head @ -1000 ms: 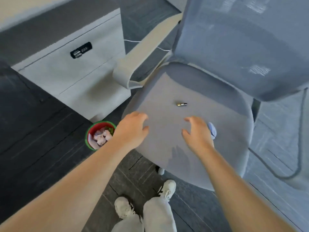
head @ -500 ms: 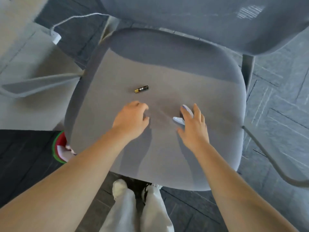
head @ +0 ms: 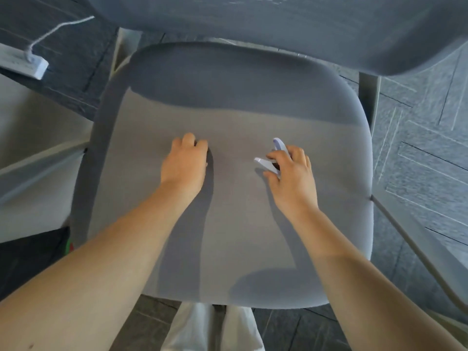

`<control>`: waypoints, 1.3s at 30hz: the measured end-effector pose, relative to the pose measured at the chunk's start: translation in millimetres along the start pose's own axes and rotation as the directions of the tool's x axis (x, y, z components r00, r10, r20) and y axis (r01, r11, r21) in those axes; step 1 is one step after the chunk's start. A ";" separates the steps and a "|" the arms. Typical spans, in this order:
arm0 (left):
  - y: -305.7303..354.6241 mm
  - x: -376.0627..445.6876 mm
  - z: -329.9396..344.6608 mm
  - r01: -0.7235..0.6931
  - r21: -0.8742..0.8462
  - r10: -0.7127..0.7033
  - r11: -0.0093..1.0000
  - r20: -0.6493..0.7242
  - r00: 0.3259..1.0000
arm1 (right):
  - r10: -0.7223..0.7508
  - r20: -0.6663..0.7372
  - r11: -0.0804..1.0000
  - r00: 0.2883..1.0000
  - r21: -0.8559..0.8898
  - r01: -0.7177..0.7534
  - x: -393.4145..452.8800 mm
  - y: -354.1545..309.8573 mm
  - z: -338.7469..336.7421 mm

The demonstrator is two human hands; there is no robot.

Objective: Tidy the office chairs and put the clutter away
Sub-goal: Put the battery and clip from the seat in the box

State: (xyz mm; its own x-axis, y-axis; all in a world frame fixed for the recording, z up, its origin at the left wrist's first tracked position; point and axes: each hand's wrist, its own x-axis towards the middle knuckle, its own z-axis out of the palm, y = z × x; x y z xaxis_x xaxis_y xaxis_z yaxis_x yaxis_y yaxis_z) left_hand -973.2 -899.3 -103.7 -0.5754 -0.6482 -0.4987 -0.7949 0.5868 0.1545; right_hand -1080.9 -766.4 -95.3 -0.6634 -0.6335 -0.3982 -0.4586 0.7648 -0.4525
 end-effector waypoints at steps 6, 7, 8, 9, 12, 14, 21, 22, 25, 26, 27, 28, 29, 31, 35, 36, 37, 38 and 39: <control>-12.5 -0.7 -6.1 -0.064 -0.093 0.065 0.994 0.004 0.998 | 0.023 -0.002 0.999 1.000 0.032 -0.023 -0.2 -20.4 -0.4; -14.6 -3.7 -10.5 -0.063 -0.133 0.064 0.989 0.001 0.998 | 0.019 -0.007 0.998 1.000 0.052 -0.019 -0.9 -26.1 -3.6; -16.7 -7.4 -16.9 -0.058 -0.165 0.058 0.985 -0.006 0.998 | 0.015 -0.011 0.998 1.000 0.065 -0.014 -2.2 -33.1 -8.2; -18.3 -12.0 -25.4 -0.050 -0.191 0.046 0.980 -0.021 0.999 | 0.006 -0.014 0.997 1.000 0.070 -0.005 -3.8 -41.1 -13.5; -23.3 -28.8 -61.2 -0.032 -0.279 0.005 0.960 -0.100 0.995 | -0.069 -0.031 0.993 0.997 0.089 0.072 -9.9 -69.6 -35.6; -29.4 -43.3 -90.6 -0.042 -0.312 -0.011 0.949 -0.168 0.986 | -0.131 -0.036 0.983 0.991 0.123 0.134 -15.0 -93.9 -55.1; -66.1 -121.1 -198.0 -0.055 -0.397 -0.119 0.916 -0.400 0.909 | -0.365 -0.057 0.917 0.929 0.148 0.370 -43.2 -196.6 -120.2; -72.2 -136.7 -210.2 -0.039 -0.407 -0.154 0.913 -0.431 0.889 | -0.409 -0.047 0.902 0.911 0.132 0.412 -50.1 -211.3 -127.0; -93.5 -185.9 -238.9 0.022 -0.434 -0.261 0.901 -0.500 0.826 | -0.536 -0.015 0.838 0.844 0.110 0.534 -76.8 -254.7 -142.7; -101.4 -202.9 -246.2 0.040 -0.454 -0.300 0.890 -0.516 0.802 | -0.582 -0.012 0.808 0.813 0.105 0.580 -87.4 -268.9 -146.0; -109.5 -220.1 -252.5 0.059 -0.475 -0.339 0.878 -0.530 0.777 | -0.627 -0.014 0.774 0.779 0.102 0.625 -97.8 -282.7 -147.8; -117.9 -237.5 -257.6 0.081 -0.494 -0.378 0.866 -0.538 0.753 | -0.666 -0.014 0.741 0.746 0.106 0.663 -108.6 -295.9 -148.4; -127.1 -255.0 -261.9 0.106 -0.508 -0.415 0.855 -0.547 0.727 | -0.700 -0.011 0.708 0.714 0.116 0.696 -119.9 -309.3 -148.3; -146.7 -289.3 -266.6 0.143 -0.534 -0.476 0.833 -0.561 0.677 | -0.760 0.005 0.644 0.650 0.140 0.752 -143.5 -335.6 -145.0; -187.0 -348.1 -268.6 0.172 -0.616 -0.584 0.769 -0.567 0.581 | -0.814 0.091 0.579 0.574 0.221 0.785 -187.8 -383.3 -130.0; -197.4 -358.9 -268.6 0.177 -0.638 -0.609 0.749 -0.559 0.563 | -0.816 0.125 0.576 0.564 0.252 0.778 -196.2 -394.1 -124.2; -210.8 -371.3 -268.6 0.185 -0.664 -0.639 0.725 -0.548 0.539 | -0.824 0.158 0.566 0.544 0.292 0.771 -206.3 -407.7 -116.7; -224.5 -382.0 -268.9 0.196 -0.684 -0.666 0.703 -0.535 0.519 | -0.832 0.186 0.554 0.522 0.334 0.763 -214.7 -420.8 -108.5; -238.9 -391.1 -269.7 0.207 -0.700 -0.689 0.684 -0.525 0.500 | -0.843 0.203 0.537 0.498 0.363 0.762 -222.4 -434.6 -100.2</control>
State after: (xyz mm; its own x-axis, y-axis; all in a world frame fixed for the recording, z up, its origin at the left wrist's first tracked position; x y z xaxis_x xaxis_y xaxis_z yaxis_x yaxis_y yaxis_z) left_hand -610.1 -916.8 284.5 0.1591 -0.9830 0.0921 -0.7973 -0.0729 0.5991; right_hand -793.3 -946.1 269.9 0.1766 -0.9840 0.0213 -0.5372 -0.1145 -0.8356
